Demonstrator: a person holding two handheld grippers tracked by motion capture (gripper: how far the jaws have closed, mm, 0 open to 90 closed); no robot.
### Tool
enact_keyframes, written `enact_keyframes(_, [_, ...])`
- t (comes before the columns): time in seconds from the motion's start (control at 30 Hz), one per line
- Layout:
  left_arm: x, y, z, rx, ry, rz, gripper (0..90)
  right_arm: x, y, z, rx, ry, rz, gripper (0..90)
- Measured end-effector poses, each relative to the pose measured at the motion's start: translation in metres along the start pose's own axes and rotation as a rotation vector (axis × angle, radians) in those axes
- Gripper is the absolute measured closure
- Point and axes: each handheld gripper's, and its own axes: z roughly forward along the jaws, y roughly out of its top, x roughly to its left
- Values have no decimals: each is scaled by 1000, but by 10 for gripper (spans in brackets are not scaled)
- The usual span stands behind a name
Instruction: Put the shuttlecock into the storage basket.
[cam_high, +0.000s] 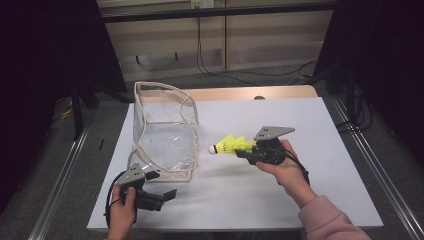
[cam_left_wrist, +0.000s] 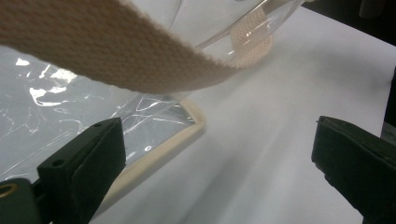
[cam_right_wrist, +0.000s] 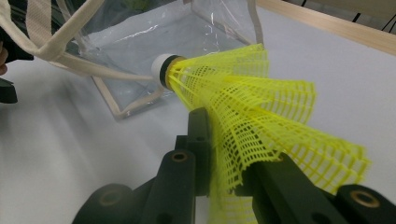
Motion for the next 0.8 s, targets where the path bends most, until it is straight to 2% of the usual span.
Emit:
enact_keyframes(0.1, [1, 0, -1, 6, 4, 4, 28, 0, 4, -2, 0, 1, -4, 821])
enact_keyframes(0.23, [0, 0, -1, -8, 0, -13, 29, -1, 10, -3, 0, -2, -11, 821])
enact_keyframes(0.6, [1, 0, -2, 2, 7, -3, 29, -7, 25, -11, -12, -6, 1, 821])
enact_keyframes(0.8, [1, 0, -2, 1, 9, -3, 28, -7, 36, -16, -12, -8, -10, 821])
